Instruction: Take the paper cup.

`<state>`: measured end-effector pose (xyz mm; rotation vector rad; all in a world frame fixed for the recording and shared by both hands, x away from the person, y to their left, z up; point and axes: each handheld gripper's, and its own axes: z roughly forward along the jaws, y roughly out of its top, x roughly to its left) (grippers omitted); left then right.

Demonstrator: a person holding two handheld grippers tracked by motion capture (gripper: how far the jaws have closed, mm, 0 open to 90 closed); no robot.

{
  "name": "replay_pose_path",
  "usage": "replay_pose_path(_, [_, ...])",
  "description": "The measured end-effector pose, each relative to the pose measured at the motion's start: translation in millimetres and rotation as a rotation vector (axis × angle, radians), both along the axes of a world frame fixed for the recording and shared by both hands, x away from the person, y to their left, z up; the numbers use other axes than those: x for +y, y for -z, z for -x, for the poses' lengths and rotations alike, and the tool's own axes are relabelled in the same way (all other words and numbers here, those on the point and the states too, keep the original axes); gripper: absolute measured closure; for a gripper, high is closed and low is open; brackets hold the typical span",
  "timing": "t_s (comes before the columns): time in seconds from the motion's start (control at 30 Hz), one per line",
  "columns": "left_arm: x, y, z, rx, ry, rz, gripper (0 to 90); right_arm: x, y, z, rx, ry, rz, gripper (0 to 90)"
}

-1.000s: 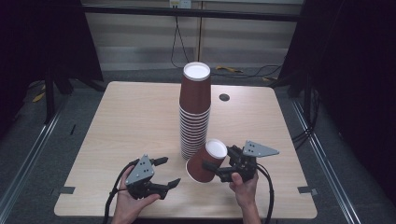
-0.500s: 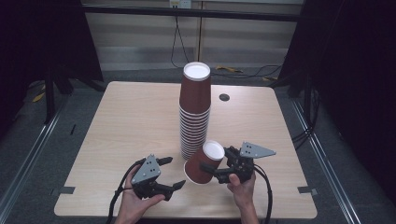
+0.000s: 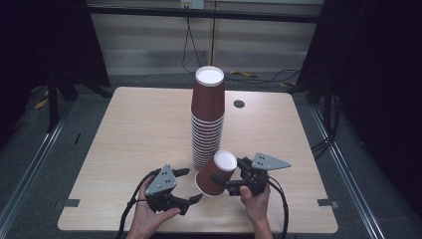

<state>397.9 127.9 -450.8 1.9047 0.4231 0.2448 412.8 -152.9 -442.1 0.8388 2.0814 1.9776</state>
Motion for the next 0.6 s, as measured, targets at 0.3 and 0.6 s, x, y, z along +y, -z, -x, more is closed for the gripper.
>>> replay_pose_path(0.3, [-10.0, 2.3, -2.4, 0.001, 0.025, -0.011, 15.6, 5.0, 0.9, 0.6, -0.001, -0.021, 0.001, 21.6])
replay_pose_path(0.6, [-20.5, 5.5, -7.6, 0.009, 0.028, -0.004, 11.0, 10.7, 1.7, 0.9, 0.005, -0.041, -0.002, 21.7])
